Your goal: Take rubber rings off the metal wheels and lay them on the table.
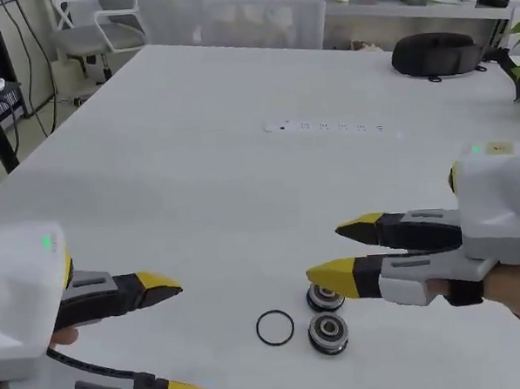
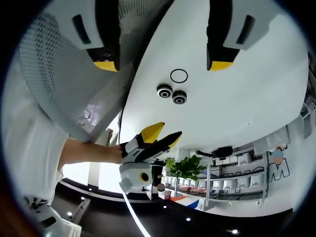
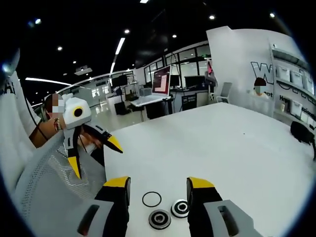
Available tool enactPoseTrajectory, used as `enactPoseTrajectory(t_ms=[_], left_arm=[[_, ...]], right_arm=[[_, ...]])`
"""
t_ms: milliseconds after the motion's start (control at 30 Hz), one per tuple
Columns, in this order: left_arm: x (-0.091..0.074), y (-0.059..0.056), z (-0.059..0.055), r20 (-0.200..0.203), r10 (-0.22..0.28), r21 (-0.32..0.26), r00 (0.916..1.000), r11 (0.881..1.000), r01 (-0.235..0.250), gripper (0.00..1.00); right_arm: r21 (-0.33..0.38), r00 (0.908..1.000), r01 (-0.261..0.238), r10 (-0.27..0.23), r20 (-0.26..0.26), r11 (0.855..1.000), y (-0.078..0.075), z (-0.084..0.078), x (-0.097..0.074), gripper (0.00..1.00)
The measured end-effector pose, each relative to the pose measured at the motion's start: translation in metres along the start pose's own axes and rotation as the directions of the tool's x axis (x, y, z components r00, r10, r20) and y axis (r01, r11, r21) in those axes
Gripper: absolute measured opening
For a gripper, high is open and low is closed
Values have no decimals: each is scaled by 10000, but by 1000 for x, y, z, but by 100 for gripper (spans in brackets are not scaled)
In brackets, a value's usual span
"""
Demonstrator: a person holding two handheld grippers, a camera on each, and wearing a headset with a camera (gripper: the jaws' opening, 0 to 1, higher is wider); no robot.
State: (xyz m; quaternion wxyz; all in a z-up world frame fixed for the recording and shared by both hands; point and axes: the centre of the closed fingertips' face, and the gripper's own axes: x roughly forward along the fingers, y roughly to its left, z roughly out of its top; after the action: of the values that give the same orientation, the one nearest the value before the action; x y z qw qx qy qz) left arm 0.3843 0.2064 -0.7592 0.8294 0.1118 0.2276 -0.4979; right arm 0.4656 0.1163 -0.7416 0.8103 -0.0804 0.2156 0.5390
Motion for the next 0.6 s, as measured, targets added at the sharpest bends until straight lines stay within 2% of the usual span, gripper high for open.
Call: enactPoseTrajectory(t_ms=[233, 367, 567, 600], left_arm=[[-2, -4, 27, 185, -242, 895, 9995, 9957, 225, 67], [-2, -2, 49, 390, -344, 1546, 9986, 9876, 279, 67], [6, 3, 77, 584, -521, 2358, 9969, 9711, 369, 66], [8, 4, 80, 548, -536, 2452, 9971, 9687, 386, 66]], right_arm=[[-104, 9998, 38, -40, -214, 9999, -3, -6, -5, 44], [-152, 9990, 163, -169, -417, 9998, -10, -15, -7, 43], [611, 9984, 96, -62, -566, 9981, -16, -35, -8, 41], [1032, 9984, 28, 30, -559, 9947, -16, -39, -8, 41]])
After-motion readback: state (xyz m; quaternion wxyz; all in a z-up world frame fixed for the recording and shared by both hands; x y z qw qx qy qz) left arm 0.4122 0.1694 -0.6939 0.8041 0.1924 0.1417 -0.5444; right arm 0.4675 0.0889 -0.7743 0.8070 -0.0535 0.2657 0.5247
